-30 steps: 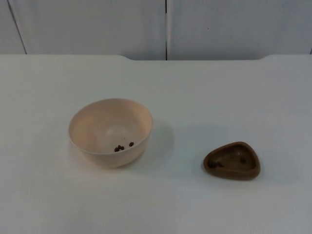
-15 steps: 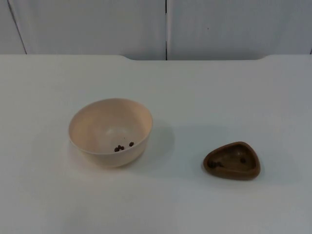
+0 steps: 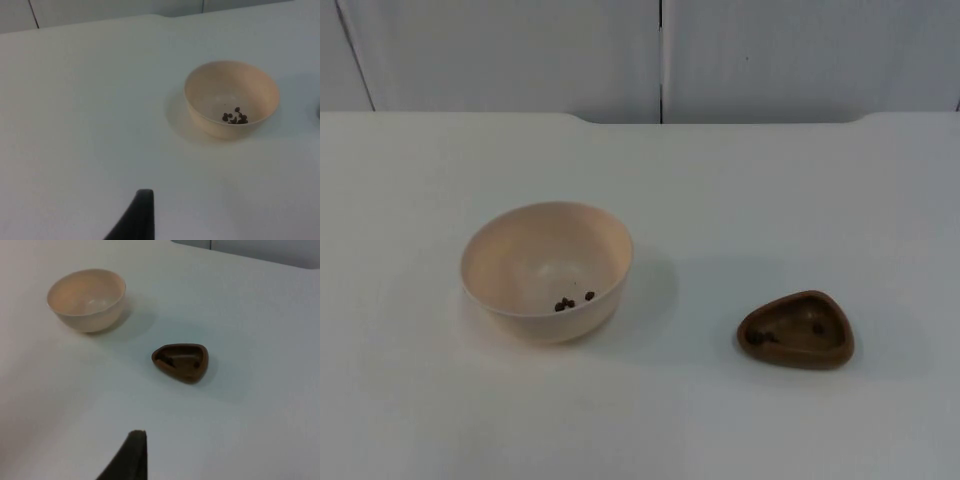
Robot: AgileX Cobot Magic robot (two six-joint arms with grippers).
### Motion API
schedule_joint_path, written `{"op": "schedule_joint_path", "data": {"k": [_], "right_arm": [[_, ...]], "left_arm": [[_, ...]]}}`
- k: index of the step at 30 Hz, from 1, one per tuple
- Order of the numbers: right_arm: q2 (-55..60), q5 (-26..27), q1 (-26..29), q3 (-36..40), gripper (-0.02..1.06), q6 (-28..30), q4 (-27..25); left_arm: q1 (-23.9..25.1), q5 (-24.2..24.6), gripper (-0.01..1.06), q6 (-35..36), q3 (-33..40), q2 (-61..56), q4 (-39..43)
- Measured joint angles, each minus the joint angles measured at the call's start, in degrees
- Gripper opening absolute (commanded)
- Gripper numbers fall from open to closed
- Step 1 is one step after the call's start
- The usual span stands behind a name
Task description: Pick up the bowl with the left hand and pour the coffee beans from the cup into the bowl with the right hand.
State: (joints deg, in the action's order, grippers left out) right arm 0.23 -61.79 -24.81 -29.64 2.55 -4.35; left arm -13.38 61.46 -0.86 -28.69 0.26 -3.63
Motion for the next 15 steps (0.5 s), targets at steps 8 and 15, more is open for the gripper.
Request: {"op": "schedule_joint_path", "data": {"k": [8,15], "right_arm": [[0.0,0.0,0.0,0.0,1.05,0.0,-0.1],[0.0,0.0,0.0,0.0,1.05,0.0,-0.1]], "left_arm": [[0.0,0.0,1.05,0.0,0.0,0.0,0.0],[0.0,0.0,1.05,0.0,0.0,0.0,0.0]]}}
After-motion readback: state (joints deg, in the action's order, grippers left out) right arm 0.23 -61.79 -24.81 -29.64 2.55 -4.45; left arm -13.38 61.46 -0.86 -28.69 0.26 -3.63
